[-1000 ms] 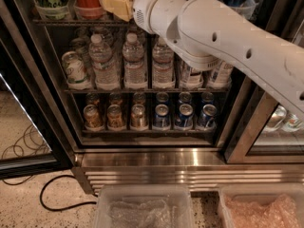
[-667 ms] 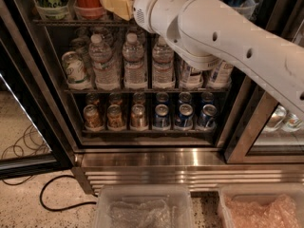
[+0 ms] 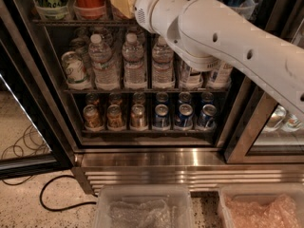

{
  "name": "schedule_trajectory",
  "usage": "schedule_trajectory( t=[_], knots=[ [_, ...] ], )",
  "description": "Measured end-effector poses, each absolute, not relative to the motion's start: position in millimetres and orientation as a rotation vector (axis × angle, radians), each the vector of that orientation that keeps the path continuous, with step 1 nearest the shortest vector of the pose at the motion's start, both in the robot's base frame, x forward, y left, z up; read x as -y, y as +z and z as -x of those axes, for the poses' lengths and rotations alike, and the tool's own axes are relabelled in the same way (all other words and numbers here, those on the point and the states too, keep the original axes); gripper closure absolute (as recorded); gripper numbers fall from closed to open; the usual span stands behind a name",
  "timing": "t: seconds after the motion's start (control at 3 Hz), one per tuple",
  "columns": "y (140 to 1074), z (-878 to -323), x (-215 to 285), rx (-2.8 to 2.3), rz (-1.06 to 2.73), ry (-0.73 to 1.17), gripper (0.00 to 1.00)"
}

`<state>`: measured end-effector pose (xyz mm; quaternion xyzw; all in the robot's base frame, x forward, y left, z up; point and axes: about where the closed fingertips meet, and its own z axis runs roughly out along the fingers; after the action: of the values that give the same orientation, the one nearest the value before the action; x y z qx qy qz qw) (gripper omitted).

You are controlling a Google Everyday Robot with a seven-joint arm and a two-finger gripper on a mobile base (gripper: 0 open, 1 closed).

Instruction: Pick coke can from top shelf of fridge

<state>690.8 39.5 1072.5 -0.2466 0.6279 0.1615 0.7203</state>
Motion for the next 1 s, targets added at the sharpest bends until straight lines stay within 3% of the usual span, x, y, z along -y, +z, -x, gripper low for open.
schedule_trajectory(
  t=[0.33, 0.67, 1.0],
  knots=[
    [1070.6, -689.2, -42.8, -1.394, 0.529, 0.370, 0.88],
    [1066.4, -684.8, -47.2, -1.403, 0.530, 0.383, 1.00],
    [1065.2, -679.9, -52.7, -1.409, 0.549, 0.387, 1.00]
  ],
)
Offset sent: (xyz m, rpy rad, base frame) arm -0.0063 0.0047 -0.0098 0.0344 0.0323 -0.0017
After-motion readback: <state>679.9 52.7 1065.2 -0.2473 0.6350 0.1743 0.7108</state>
